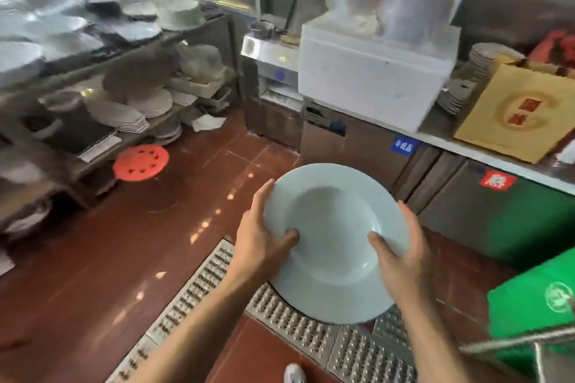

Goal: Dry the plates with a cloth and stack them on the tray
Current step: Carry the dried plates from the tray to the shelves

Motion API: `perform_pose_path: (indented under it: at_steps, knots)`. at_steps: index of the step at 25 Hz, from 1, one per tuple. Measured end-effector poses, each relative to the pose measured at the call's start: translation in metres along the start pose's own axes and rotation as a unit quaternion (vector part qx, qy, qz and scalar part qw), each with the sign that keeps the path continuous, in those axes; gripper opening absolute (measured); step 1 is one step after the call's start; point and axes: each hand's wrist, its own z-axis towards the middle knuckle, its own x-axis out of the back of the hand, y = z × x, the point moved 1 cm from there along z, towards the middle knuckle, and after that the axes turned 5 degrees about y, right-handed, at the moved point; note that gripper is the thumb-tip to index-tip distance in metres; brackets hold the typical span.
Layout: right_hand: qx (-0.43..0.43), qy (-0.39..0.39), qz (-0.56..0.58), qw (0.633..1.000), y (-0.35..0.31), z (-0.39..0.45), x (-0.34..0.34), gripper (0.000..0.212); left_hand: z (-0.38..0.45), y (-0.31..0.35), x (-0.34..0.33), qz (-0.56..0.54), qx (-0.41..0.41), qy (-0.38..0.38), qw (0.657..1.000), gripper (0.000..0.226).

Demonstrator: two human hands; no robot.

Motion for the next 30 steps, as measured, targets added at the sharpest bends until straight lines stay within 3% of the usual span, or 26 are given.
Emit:
perform_pose_path:
  at_steps: [5, 14, 20, 30]
  knots:
    - [0.06, -0.167, 0.016, 0.984, -0.036, 0.052, -0.118, 0.074, 0.034, -0.027, 0.068, 0.026, 0.06, 0.159, 0.985, 0.094]
    - [0.155, -0.389, 0.021, 0.908, -0.132, 0.038, -0.339, 0.074, 0.061, -0.097, 0.216, 0.024, 0.171, 0.374, 0.911, 0.094]
    - [0.162, -0.463, 0.031, 0.871, -0.208, -0.009, -0.499, 0.074, 0.103, -0.158, 0.351, 0.033, 0.188, 0.435, 0.88, 0.096]
    - [0.191, -0.517, 0.047, 0.833, -0.32, -0.054, -0.743, 0.073, 0.204, -0.23, 0.55, 0.047, 0.202, 0.489, 0.847, 0.096]
